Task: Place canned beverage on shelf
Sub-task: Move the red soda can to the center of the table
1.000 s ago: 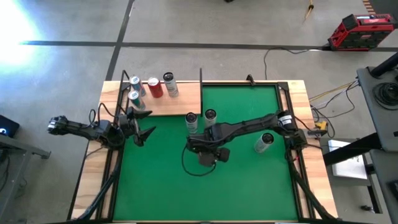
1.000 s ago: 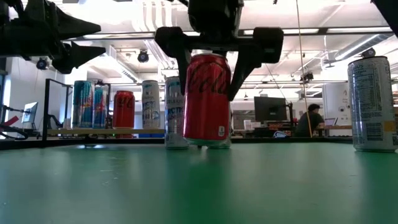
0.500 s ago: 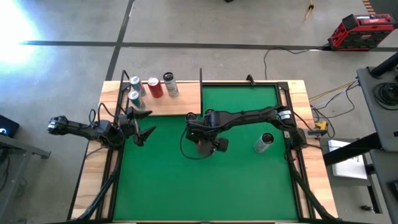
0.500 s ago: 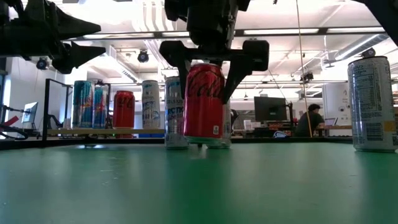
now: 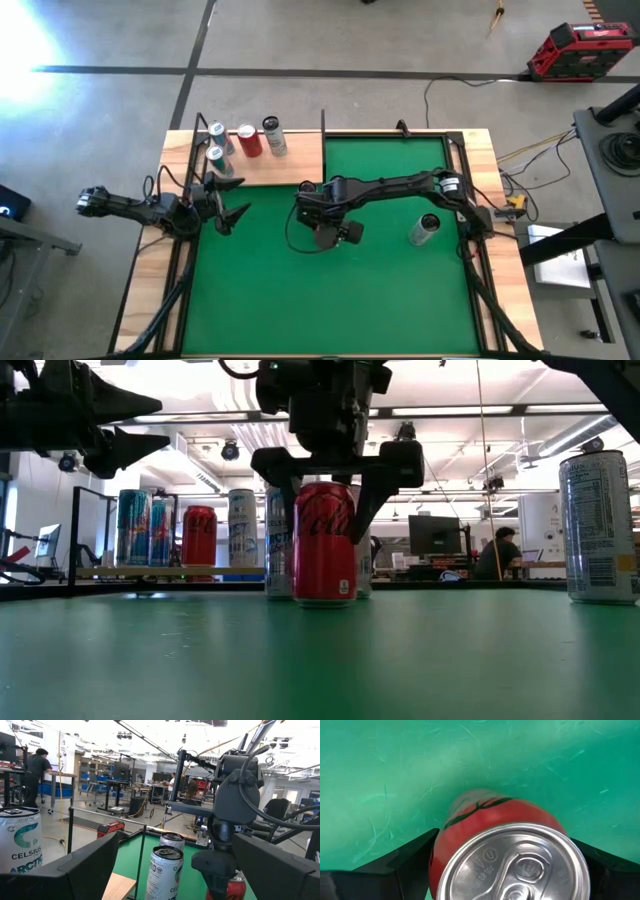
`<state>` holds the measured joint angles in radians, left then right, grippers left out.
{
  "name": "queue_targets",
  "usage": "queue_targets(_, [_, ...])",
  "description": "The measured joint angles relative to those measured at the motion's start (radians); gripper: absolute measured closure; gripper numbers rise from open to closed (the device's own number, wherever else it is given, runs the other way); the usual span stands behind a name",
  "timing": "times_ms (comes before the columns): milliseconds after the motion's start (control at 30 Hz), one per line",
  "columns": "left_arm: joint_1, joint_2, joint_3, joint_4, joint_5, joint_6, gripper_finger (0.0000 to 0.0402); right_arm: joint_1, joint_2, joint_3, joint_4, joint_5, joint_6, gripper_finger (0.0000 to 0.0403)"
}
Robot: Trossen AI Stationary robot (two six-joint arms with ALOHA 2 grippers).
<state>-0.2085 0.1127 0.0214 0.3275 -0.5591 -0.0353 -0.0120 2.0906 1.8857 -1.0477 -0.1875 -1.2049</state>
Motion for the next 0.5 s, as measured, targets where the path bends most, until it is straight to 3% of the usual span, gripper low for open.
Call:
queue_targets(267, [0.000,0.000,0.000,0.000,0.000,0.000,0.0027,0.000,0.002,0.006,0.003,0.003,0.063,0.0072])
queue_targets(500, [0.000,0.000,0.000,0.000,0.000,0.000,0.0027,0.001,0.006,0.006,0.012,0.007,0.105,0.0022])
